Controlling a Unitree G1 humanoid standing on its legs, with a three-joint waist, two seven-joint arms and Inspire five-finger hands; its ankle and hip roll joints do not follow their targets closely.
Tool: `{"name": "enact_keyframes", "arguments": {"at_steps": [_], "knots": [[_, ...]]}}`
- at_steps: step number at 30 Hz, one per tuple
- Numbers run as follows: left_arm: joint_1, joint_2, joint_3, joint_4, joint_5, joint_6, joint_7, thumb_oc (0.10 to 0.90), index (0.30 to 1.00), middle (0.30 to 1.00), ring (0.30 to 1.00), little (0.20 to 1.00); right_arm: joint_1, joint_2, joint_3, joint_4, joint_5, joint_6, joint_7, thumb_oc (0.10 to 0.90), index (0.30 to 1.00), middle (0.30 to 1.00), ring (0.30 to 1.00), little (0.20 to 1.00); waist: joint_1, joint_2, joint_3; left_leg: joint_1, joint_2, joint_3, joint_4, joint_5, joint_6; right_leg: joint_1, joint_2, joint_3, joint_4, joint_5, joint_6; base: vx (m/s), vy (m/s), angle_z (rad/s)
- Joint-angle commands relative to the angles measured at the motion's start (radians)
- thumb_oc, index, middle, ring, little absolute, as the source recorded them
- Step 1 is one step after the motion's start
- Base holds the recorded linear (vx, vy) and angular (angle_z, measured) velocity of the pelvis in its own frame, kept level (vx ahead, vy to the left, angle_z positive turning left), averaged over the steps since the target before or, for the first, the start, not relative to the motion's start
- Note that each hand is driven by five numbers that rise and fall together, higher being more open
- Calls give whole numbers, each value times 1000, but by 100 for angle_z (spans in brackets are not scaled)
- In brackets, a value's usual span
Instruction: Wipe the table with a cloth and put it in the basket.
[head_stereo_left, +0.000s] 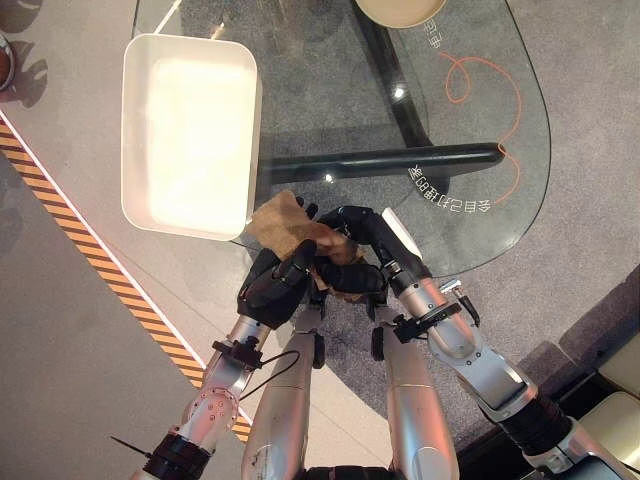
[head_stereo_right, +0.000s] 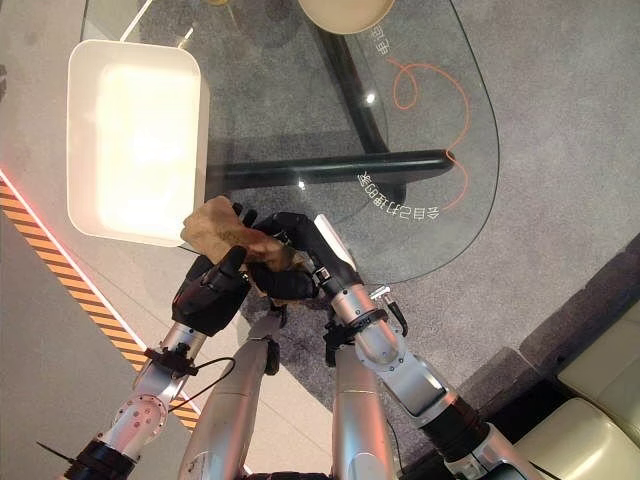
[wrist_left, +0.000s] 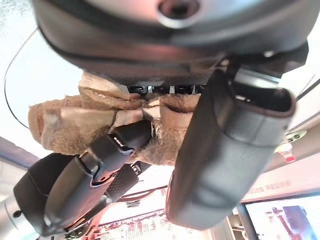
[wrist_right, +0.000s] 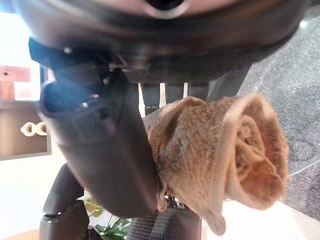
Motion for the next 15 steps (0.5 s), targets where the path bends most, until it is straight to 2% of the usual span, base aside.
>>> {"name": "enact_keyframes", "arguments": {"at_steps": [1,8,15], "knots": [[-41,-49,-10,-266,-54,-54,-225,800,900,900,900,900,-19,-7,54,-62,-49,0,24,100,300,300,300,200,8,30,-25,-37,-47,-15,92,-60,43,41,38,-25,-103,50,-21,5,-7,5],[-49,-94,17,-281,-206,-70,-259,800,900,900,900,900,-37,14,67,-62,-68,29,42,100,300,300,300,200,12,26,-25,-38,-52,-22,95,-60,45,37,42,-20,-97,49,-24,1,-1,1],[-45,-125,32,-293,-211,-82,-233,800,900,900,900,900,-41,24,63,-57,-87,43,61,100,300,300,300,200,17,21,-25,-43,-53,-25,95,-58,48,30,45,-17,-92,52,-25,3,2,4]]}}
